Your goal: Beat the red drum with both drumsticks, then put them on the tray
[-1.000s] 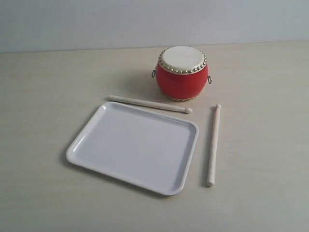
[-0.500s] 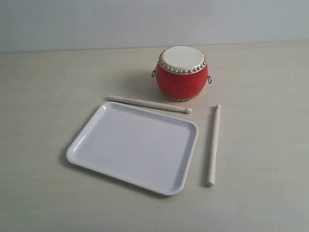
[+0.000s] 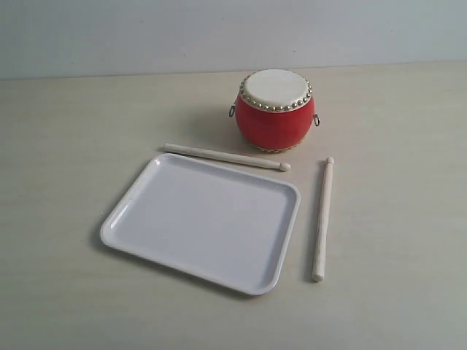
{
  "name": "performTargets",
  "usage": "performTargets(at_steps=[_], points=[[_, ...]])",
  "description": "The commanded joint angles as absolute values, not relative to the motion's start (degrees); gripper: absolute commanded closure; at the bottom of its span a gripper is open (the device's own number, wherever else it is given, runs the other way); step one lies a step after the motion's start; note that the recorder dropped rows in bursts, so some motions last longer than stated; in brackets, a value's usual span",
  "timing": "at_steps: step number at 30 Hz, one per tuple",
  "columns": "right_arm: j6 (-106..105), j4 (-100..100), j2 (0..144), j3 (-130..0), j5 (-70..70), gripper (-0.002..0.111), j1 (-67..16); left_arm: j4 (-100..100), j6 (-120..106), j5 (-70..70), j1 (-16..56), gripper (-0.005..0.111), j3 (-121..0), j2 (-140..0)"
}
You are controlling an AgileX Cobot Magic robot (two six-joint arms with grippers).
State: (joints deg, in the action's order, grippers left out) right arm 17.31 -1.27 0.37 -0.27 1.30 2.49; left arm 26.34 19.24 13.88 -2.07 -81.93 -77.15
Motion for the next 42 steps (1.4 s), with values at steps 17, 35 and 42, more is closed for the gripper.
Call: performTargets(at_steps=[17,35,42], points=[[17.2,-1.4,0.0,0.0,1.1,0.108,2.7,-12.5,-71.5,53.7,10.7,0.107,-98.6,-110.7],[17.2,-1.4,0.0,0.0,1.1,0.108,2.7,-10.2,-83.7,50.2,23.6,0.107,-98.6,-124.2],[17.2,-1.4,0.0,0.0,1.1,0.108,2.7,-10.7,-83.7,46.3,24.0,0.107,-98.8,-126.3]])
